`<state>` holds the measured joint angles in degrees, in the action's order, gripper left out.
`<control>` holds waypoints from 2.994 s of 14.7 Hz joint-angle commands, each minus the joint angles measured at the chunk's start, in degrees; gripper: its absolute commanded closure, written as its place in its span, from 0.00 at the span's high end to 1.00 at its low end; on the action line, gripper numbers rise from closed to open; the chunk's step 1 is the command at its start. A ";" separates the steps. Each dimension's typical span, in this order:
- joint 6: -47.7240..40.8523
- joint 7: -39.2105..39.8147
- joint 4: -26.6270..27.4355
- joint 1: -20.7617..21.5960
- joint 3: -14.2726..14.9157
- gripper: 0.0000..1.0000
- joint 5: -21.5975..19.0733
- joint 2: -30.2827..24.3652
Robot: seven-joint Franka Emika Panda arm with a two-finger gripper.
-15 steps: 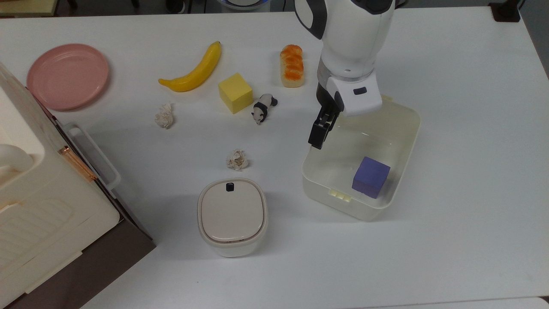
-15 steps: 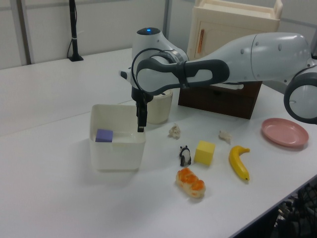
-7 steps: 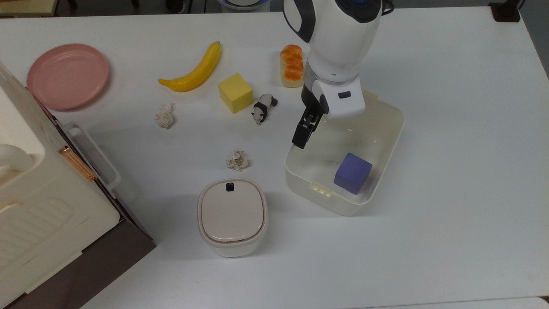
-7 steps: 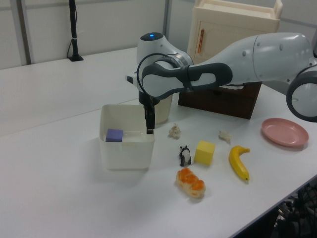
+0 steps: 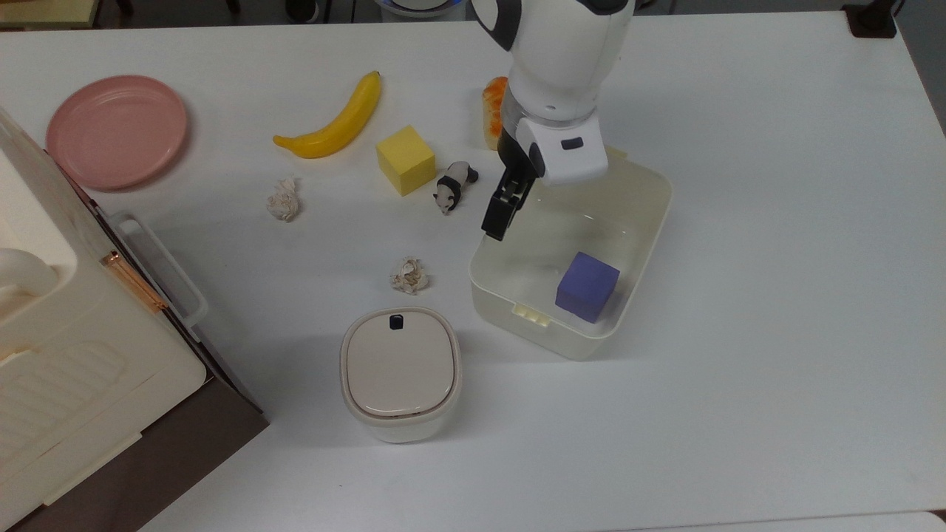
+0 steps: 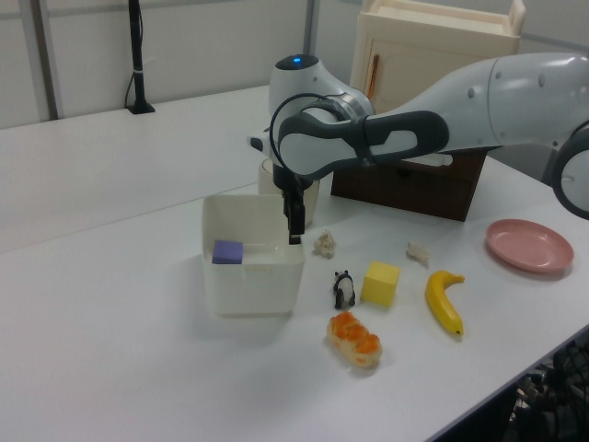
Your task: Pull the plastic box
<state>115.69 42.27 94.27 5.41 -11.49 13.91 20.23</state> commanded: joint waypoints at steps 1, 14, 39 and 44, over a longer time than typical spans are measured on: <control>0.15 2.02 6.10 0.22 1.73 1.00 0.76 -4.94; -3.98 -8.22 4.35 -0.84 3.23 1.00 -0.11 -8.37; -22.35 -50.89 -3.30 -5.85 11.14 1.00 -10.66 -20.32; -22.35 -50.89 -3.21 -5.85 11.14 1.00 -10.75 -20.23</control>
<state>94.52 -7.64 90.98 -1.29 -1.18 4.62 0.38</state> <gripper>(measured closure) 0.000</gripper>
